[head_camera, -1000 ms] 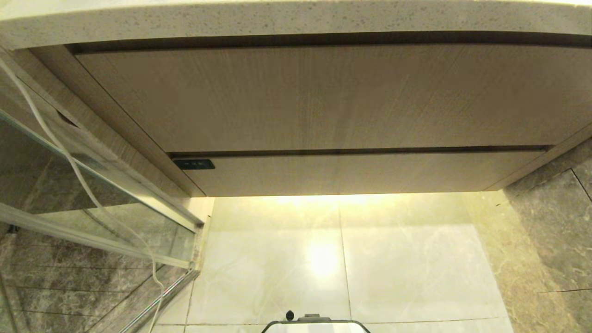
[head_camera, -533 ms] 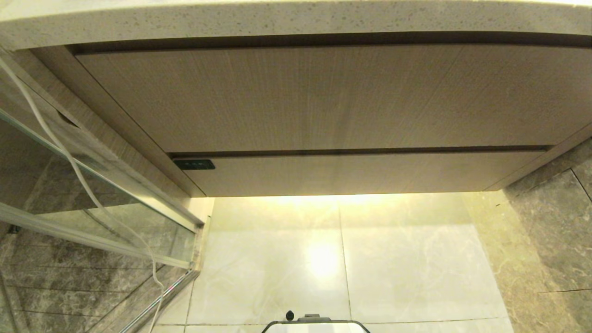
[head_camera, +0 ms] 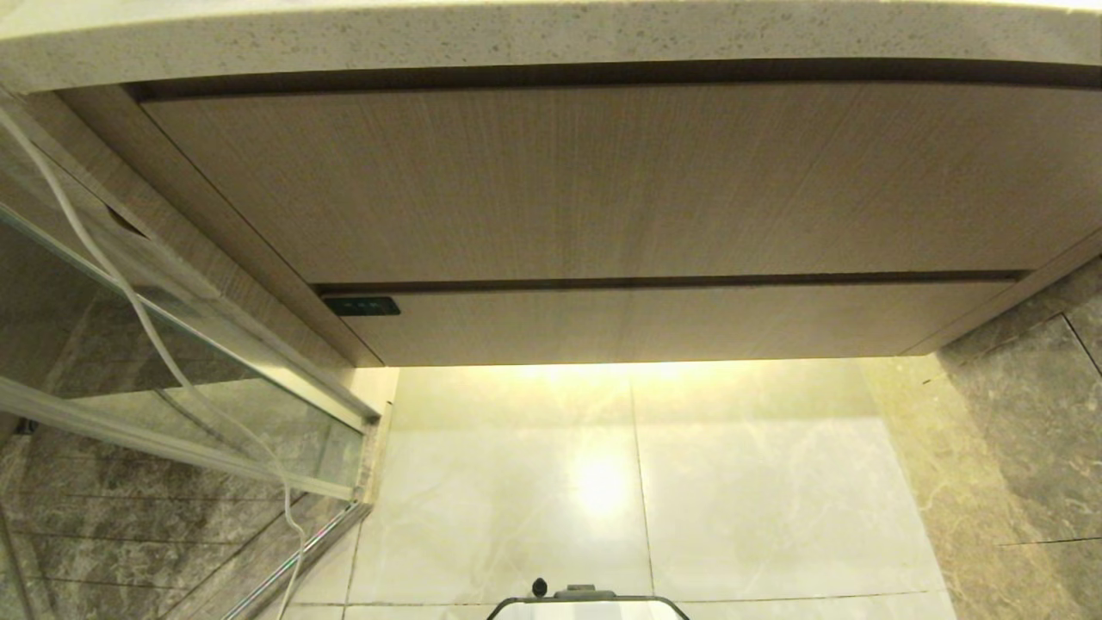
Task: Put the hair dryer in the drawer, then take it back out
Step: Pull open the drawer
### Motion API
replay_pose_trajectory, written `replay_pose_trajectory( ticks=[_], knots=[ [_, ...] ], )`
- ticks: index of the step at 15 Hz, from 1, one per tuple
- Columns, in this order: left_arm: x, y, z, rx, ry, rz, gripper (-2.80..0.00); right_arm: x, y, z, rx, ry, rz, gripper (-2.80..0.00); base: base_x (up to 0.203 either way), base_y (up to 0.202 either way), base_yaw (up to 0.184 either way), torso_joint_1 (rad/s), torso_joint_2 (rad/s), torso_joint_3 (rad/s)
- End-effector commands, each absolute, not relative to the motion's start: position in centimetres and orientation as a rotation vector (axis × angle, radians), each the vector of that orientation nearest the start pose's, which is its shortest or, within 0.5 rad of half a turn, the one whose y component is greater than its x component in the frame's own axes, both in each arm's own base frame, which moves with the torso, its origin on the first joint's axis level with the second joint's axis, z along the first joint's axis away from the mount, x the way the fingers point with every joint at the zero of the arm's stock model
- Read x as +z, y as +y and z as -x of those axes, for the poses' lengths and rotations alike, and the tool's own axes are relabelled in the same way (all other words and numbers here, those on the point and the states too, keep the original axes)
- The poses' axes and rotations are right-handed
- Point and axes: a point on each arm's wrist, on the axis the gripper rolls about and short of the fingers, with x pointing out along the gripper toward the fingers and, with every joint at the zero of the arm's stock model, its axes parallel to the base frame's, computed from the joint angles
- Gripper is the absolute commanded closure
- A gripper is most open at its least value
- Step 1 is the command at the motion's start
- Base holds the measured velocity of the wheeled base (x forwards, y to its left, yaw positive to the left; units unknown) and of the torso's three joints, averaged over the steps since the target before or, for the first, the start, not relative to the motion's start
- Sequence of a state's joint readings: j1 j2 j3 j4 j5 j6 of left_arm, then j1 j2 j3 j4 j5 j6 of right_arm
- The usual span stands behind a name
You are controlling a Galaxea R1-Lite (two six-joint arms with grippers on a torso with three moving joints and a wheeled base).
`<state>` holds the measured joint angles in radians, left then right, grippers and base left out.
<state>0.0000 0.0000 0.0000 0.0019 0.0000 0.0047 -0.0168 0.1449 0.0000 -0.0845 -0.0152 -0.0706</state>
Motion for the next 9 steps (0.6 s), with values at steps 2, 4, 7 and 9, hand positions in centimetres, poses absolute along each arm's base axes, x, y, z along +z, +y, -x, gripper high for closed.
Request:
replay_pose_trajectory(
  ticks=[2,4,7,9],
  knots=[
    [7.53,0.0,2.28,0.0,0.002,-0.005,0.0,8.29,0.01,2.32,-0.006,-0.079,0.051,0.0,0.0,0.0,0.0,0.0,0.0,0.0],
    [7.49,0.0,2.27,0.0,0.003,-0.005,0.0,8.19,0.02,2.3,0.003,-0.068,0.047,0.0,0.0,0.0,0.0,0.0,0.0,0.0],
    [7.53,0.0,2.28,0.0,0.002,-0.005,0.0,7.66,0.02,2.28,0.003,-0.02,0.017,0.0,0.0,0.0,0.0,0.0,0.0,0.0],
    [7.52,0.0,2.28,0.0,0.002,-0.005,0.0,7.52,0.0,2.28,-0.004,-0.006,-0.017,0.0,0.0,0.0,0.0,0.0,0.0,0.0]
  ],
)
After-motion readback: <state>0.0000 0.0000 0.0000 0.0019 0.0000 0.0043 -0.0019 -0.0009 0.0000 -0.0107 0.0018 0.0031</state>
